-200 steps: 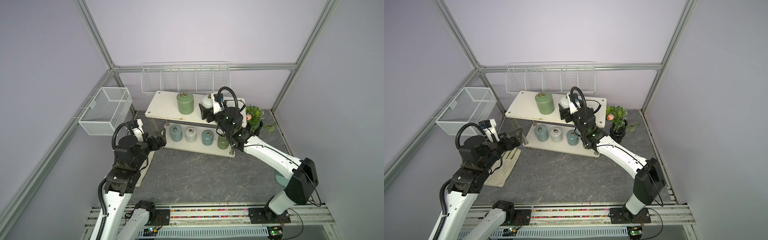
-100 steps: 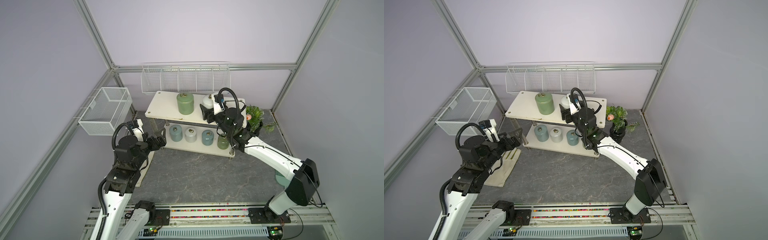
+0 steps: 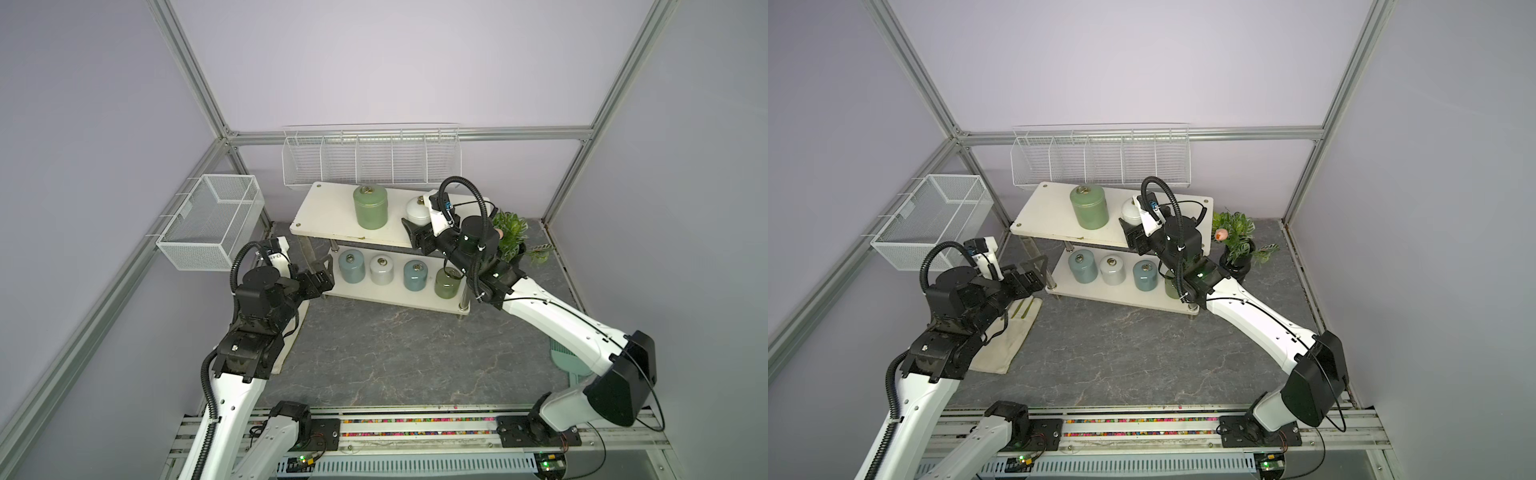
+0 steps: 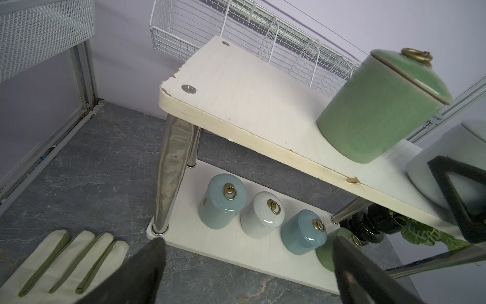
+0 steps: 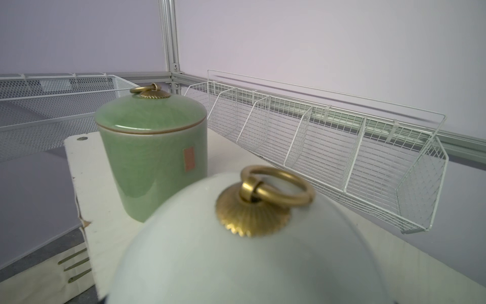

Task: Remove the tea canisters from the shelf
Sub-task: Pick up the tea canister from the shelf, then place the tea canister at the center of the board.

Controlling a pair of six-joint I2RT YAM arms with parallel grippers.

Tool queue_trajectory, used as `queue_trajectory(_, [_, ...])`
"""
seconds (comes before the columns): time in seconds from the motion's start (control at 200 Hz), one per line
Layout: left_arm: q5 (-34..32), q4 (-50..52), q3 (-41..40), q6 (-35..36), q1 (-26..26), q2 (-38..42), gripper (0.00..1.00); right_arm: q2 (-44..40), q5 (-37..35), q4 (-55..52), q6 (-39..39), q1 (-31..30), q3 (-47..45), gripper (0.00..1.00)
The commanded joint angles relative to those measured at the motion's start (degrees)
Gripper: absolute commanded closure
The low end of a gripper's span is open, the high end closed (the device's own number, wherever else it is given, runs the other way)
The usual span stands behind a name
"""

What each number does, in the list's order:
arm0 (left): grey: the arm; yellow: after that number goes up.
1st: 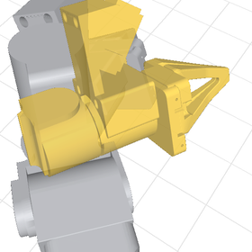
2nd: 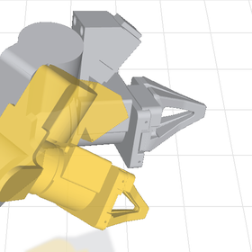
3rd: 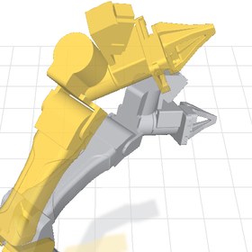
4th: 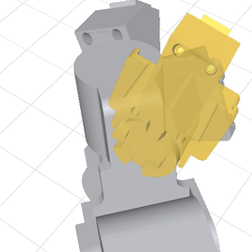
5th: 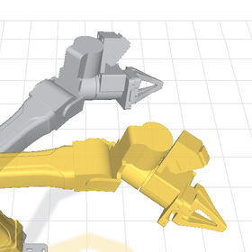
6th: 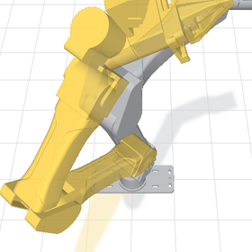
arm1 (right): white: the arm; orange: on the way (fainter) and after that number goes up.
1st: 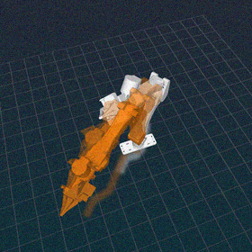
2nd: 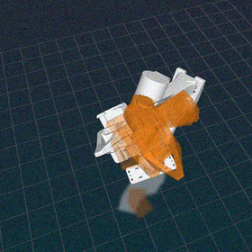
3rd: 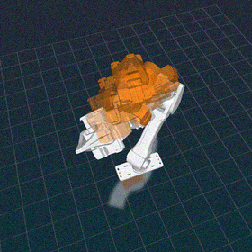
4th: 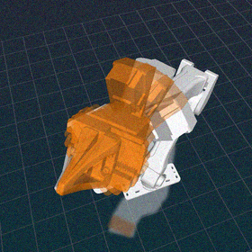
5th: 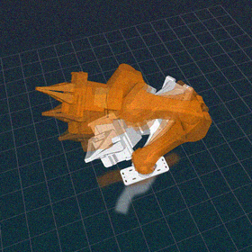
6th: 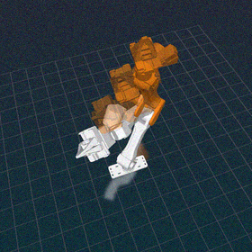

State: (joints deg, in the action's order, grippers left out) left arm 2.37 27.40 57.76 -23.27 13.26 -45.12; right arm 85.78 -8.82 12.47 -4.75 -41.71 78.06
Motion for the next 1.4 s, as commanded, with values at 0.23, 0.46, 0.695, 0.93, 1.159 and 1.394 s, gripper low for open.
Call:
queue_trajectory(0.23, [-1.3, -0.3, -0.4, 1.1, 0.3, 0.0, 0.0, -6.6, 6.9, 6.1, 1.4, 0.1, -2.6, 0.31])
queue_trajectory(0.46, [-1.7, 0.1, -0.2, 1.0, 0.2, -0.1, 0.0, -8.8, 11.2, 8.5, 3.4, -0.2, -4.5, 0.31])
queue_trajectory(0.695, [-1.9, 0.6, 0.6, 0.9, 0.3, -0.5, 0.0, -12.7, 14.8, 8.9, 4.1, -2.4, -8.8, 0.31])
queue_trajectory(0.93, [-2.3, 0.7, 0.9, 1.1, 0.4, -0.9, 0.0, -16.0, 18.2, 8.0, 6.0, -4.7, -14.0, 0.31])
queue_trajectory(1.159, [-3.2, 0.3, 0.6, 1.2, 1.7, -2.2, 0.0, -19.1, 18.7, 10.2, 8.2, -5.7, -21.6, 0.32])
queue_trajectory(1.394, [-6.1, -0.7, 0.7, 2.4, 5.9, -3.5, 0.0, -20.2, 18.8, 15.3, 11.5, -5.8, -32.0, 0.32])
